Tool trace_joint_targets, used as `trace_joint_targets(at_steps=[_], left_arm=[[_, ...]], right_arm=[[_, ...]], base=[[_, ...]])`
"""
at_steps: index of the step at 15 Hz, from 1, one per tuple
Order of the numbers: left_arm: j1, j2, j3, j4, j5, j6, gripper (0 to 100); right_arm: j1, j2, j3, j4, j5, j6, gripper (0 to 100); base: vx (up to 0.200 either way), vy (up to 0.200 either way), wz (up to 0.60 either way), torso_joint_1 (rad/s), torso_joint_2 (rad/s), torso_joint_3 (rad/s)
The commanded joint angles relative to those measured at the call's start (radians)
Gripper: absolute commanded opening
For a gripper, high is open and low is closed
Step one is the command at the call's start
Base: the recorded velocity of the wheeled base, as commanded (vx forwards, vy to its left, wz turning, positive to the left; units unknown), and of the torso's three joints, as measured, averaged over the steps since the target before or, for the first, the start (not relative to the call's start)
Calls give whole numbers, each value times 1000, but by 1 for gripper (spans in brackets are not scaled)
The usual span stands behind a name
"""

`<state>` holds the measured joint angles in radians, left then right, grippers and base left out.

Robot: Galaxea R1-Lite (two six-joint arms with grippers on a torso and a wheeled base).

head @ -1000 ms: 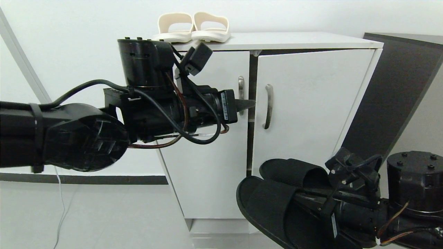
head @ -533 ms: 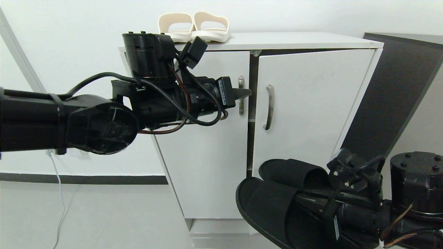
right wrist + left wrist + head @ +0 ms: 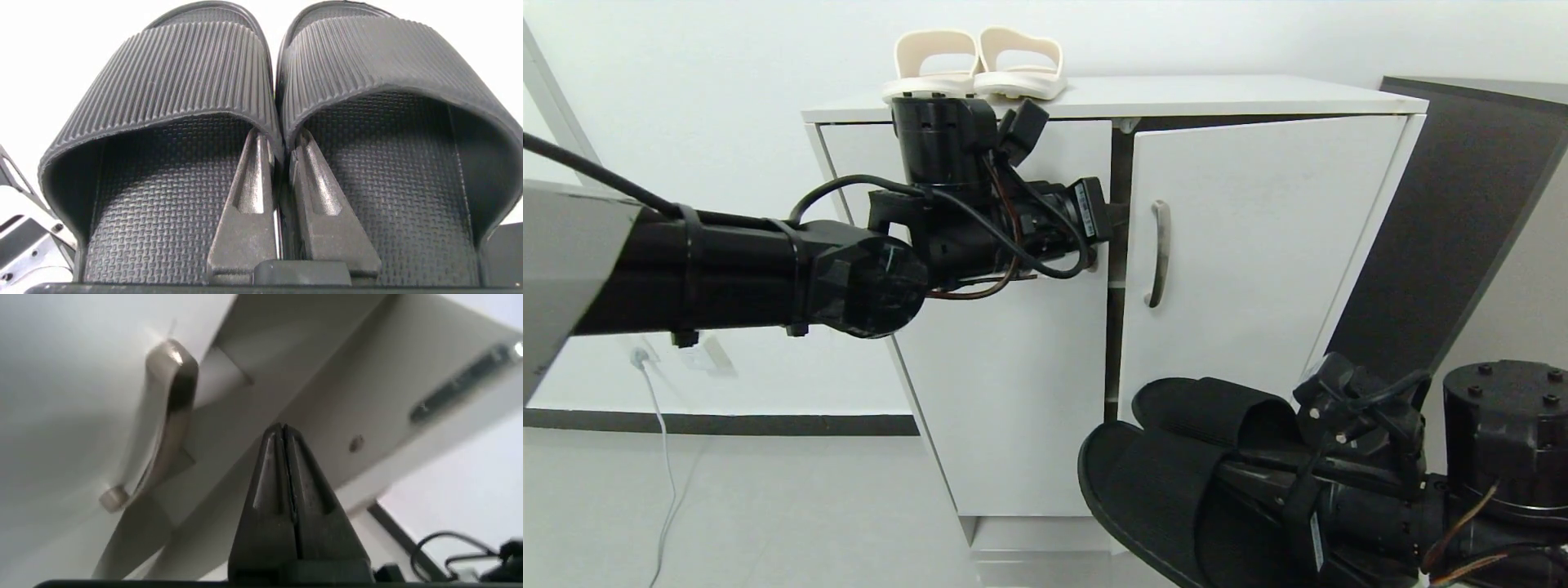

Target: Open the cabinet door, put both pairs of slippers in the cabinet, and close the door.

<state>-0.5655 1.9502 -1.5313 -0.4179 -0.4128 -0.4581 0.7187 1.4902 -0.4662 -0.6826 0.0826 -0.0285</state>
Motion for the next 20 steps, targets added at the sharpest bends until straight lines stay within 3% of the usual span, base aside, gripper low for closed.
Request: trace_joint_targets(at_steps=[1, 4, 6, 8, 10, 12, 17, 20], left_arm=[[1, 21, -12, 1, 0, -4, 0], [-2, 19, -10, -1, 0, -4, 0], [-34, 19, -4, -1, 2, -2, 0], [-103, 13, -1, -4, 2, 1, 0], [-197, 10, 6, -16, 38, 13, 0], [-212, 13, 6, -61, 63, 12, 0], [-60, -36, 54, -73, 68, 7, 0], [21, -180, 191, -78, 66, 7, 0]], right_arm=[[2, -1, 0, 0, 0, -1, 0], [10, -1, 3, 0, 0, -2, 0], [21, -7, 8, 0, 0, -10, 0], [33, -18, 15, 0, 0, -22, 0], [38, -24, 17, -2, 0, -22, 0], [38, -28, 18, 0, 0, -22, 0], [39, -38, 23, -2, 0, -22, 0], [38, -38, 23, -2, 0, -22, 0]], base=[[0, 0, 0, 0, 0, 0], [-200, 0, 0, 5, 1, 1], [-200, 0, 0, -5, 7, 7], [-200, 0, 0, 7, 7, 9], [-200, 0, 0, -2, 2, 0], [-200, 0, 0, 2, 0, -2], [-40, 0, 0, 0, 0, 0], [0, 0, 0, 0, 0, 0]])
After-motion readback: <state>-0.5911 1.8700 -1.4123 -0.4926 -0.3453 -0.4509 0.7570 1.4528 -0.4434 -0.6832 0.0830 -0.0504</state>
